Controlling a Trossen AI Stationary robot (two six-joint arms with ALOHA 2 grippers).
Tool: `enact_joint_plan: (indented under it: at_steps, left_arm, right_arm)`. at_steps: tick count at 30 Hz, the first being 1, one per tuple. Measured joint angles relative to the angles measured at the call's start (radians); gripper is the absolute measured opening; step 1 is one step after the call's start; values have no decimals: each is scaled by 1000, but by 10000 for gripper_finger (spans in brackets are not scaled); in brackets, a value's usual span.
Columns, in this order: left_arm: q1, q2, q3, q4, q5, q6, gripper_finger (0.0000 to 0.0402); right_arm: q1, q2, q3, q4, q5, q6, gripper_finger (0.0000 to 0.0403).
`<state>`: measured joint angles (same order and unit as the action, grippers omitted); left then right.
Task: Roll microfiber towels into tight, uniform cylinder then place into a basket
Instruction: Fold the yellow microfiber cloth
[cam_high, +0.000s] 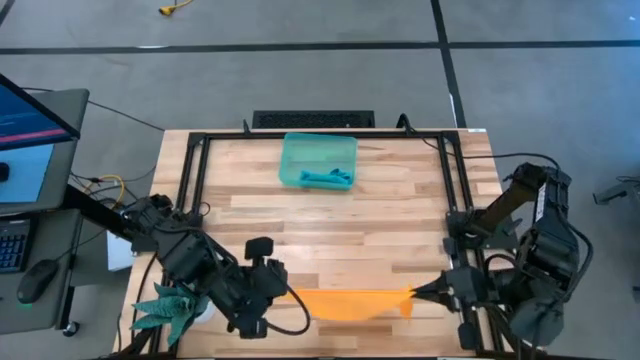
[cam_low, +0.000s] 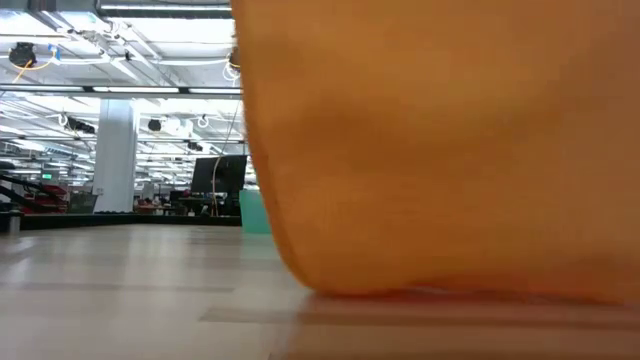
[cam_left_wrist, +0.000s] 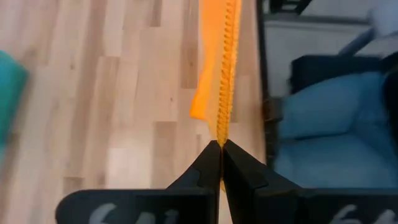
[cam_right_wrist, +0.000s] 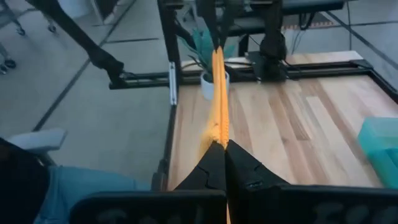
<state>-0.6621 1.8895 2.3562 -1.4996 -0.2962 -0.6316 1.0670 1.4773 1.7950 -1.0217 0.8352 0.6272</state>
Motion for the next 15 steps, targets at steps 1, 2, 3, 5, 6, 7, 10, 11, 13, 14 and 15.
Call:
enact_joint_plan:
  at_steps: [1,2,3,5,6,7,10,11,13,14,15]
  left_arm:
    - [0,-9,0,6,9,-25,0]
    - [0,-20,0,8,16,-53,0]
    - [1,-32,0,7,18,-77,0]
    - [6,-55,0,-3,16,-96,0]
    - [8,-65,0,-17,4,-96,0]
    - [9,-73,0,-34,-20,-96,0]
    - [13,-88,-2,-71,-125,-96,0]
    - [18,-91,-6,-74,-158,-86,0]
    - [23,-91,-23,-74,-216,-40,0]
    - [31,-92,-44,-72,-241,-7,0]
    - [44,-92,-75,-70,-266,23,0]
  right_arm:
    - [4,0,0,4,1,-6,7]
    - [5,0,0,4,1,-7,7]
    - [5,0,0,1,1,-7,7]
    - [-2,0,0,-28,4,-7,7]
    - [-7,0,0,-51,4,0,7]
    - [-14,0,0,-79,4,16,7]
    - [-50,5,1,-198,4,106,7]
    - [-66,11,1,-253,4,138,7]
    - [-89,26,-2,-376,3,223,7]
    - [-98,33,-9,-431,4,275,7]
    - [-112,38,-23,-478,8,328,7]
